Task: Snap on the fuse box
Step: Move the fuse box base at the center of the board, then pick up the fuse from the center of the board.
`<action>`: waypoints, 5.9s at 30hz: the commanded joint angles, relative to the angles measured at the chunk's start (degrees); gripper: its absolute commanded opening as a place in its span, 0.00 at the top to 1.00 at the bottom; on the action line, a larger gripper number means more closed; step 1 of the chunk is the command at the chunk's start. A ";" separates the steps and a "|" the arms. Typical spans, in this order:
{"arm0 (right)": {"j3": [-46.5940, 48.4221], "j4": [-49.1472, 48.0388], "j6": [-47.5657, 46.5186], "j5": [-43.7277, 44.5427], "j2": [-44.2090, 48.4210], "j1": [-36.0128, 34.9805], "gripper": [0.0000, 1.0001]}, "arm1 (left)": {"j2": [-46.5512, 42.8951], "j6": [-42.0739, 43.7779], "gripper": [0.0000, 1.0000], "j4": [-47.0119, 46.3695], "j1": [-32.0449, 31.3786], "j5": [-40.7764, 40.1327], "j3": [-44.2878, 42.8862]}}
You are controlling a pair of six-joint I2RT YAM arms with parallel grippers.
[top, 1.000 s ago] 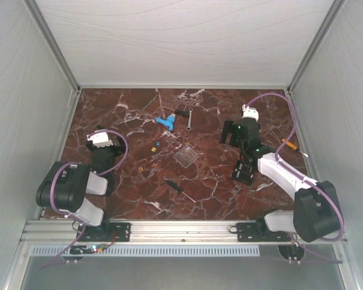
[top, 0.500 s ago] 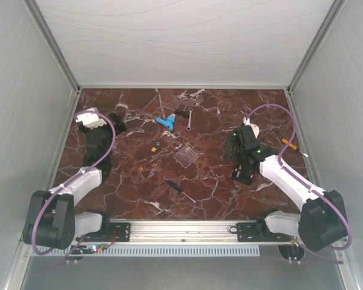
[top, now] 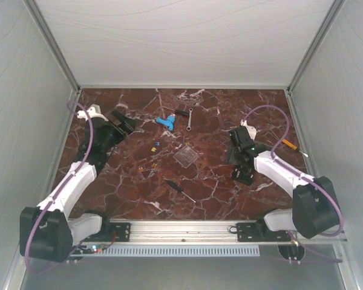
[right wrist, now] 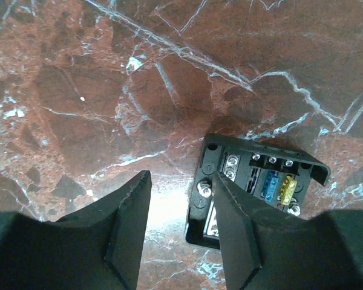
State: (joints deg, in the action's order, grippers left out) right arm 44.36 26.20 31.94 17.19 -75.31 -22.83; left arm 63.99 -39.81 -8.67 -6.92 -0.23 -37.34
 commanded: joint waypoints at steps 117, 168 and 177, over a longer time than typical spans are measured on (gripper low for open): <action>-6.41 -16.93 -17.09 -16.80 10.73 -9.60 0.02 | 31.98 6.56 0.65 36.10 -19.65 -12.87 -9.85; -15.78 -77.42 -12.08 -0.46 0.25 -32.42 0.42 | 1.90 -46.23 0.89 -0.50 -20.65 20.63 1.48; -14.25 -80.74 -11.49 -1.24 -1.86 -32.95 0.49 | 2.66 -46.76 0.89 -1.36 -21.42 20.71 1.41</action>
State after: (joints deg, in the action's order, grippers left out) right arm 28.40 -48.23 20.38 13.72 -76.55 -55.20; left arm 66.17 -85.32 -6.87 -27.75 18.74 -35.64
